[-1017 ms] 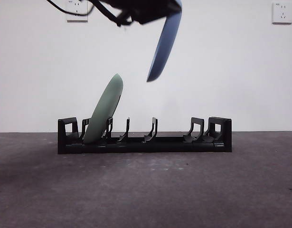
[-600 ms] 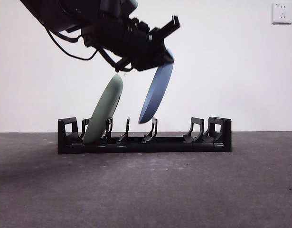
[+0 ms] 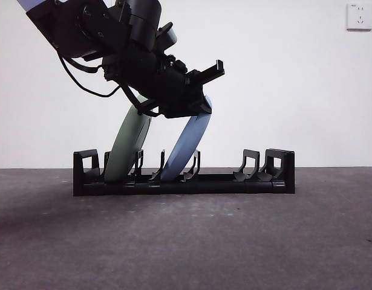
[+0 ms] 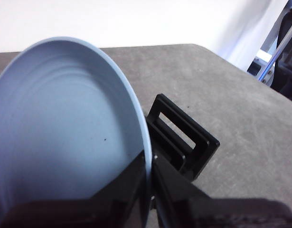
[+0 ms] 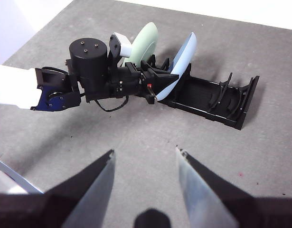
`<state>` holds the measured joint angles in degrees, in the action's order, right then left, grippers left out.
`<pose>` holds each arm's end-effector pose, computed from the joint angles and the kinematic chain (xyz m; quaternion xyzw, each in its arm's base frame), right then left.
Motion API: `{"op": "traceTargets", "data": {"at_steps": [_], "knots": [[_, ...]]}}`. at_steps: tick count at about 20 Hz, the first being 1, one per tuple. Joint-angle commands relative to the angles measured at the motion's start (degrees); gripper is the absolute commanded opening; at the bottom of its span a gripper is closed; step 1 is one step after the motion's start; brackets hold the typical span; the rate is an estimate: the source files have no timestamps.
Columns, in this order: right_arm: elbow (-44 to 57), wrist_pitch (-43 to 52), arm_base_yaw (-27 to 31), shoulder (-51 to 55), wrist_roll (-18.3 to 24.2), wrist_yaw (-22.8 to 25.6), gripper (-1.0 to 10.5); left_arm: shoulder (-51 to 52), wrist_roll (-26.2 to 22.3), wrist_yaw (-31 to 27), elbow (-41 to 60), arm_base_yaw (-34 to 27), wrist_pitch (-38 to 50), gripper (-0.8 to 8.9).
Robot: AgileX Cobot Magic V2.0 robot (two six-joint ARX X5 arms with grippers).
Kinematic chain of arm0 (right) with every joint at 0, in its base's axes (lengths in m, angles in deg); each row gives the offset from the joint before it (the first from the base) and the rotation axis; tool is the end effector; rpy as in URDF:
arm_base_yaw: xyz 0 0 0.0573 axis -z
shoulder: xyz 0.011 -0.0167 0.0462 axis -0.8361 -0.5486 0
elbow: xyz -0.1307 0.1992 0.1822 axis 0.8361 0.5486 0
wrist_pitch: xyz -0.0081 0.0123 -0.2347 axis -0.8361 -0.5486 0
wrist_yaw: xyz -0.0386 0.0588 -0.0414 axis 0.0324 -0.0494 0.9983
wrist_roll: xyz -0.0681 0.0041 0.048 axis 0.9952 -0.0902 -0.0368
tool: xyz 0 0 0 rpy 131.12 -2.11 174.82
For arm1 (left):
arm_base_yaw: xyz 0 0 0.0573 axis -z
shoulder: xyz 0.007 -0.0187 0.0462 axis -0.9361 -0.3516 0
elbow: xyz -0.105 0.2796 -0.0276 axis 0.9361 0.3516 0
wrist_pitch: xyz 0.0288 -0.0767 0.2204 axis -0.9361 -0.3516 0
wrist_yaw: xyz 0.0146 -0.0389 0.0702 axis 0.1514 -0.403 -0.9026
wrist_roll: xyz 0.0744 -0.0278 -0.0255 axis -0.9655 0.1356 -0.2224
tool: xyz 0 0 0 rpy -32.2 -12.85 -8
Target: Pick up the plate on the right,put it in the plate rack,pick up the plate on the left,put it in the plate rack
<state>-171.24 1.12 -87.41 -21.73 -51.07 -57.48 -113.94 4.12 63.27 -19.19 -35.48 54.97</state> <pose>0.0938 0.0641 0.4814 -0.0218 0.2880 0.2898 0.9125 0.3803 -0.2623 0.2539 -0.0836 0.1593 -0.3084 0.9341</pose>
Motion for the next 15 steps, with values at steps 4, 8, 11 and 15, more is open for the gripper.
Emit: {"op": "traceTargets", "data": {"at_steps": [4, 8, 11, 15], "knots": [[0.15, 0.07, -0.07, 0.11, 0.57, -0.07, 2.2, -0.42, -0.81, 0.98, 0.28, 0.9, -1.44, 0.57], [0.15, -0.35, -0.07, 0.11, 0.59, -0.04, 2.2, -0.39, 0.96, 4.66, 0.26, 1.33, -0.72, 1.97], [0.15, -1.05, -0.07, 0.11, 0.63, 0.0, 2.2, 0.52, 2.43, 5.09, 0.28, 1.38, -1.64, 1.98], [0.15, -0.81, -0.07, 0.07, 0.83, 0.0, 2.2, 5.84, 2.12, 5.07, 0.28, 2.08, -5.38, 1.98]]}}
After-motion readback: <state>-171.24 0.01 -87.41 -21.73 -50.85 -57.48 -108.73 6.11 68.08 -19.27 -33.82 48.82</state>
